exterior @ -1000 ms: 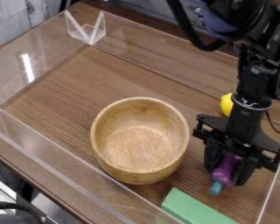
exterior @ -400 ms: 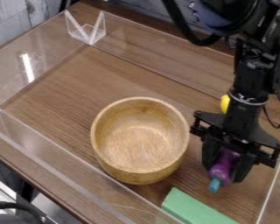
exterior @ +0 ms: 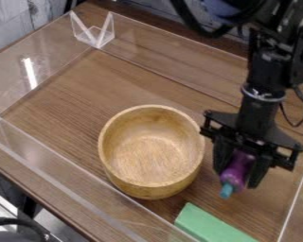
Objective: Put the purple eggplant in the brown bowl
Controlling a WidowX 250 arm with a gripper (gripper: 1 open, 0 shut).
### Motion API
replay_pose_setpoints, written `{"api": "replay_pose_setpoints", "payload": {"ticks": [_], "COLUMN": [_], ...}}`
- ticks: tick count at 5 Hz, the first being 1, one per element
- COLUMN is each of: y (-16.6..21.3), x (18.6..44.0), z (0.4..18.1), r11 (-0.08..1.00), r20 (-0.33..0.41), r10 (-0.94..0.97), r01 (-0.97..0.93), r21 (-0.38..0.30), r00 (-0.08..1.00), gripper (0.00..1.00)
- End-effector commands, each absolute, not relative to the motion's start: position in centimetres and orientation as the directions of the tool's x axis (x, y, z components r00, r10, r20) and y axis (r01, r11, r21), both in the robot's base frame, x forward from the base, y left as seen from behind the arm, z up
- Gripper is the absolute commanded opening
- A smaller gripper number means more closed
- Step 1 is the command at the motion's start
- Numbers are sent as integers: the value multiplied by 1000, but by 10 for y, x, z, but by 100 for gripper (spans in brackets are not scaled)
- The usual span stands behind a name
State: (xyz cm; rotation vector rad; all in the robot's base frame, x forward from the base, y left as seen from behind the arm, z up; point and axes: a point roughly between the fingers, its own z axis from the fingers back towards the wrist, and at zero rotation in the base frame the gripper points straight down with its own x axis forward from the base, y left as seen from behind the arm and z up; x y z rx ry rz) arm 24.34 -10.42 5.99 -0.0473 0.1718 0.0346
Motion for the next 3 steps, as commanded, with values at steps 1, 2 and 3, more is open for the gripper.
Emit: {"api": "replay_pose_setpoints", "payload": {"ticks": [1, 2, 3], "y": [-89, -63, -28], "x": [250, 255, 256], "z": [85, 92, 91], "r11": [997, 996, 995], "r20": [-106, -100, -102], "r10": [46, 71, 86], "r01": [-52, -76, -91], "r21": [-56, -46, -41], "r00": [993, 992, 991], "gripper": [0, 0, 0]}}
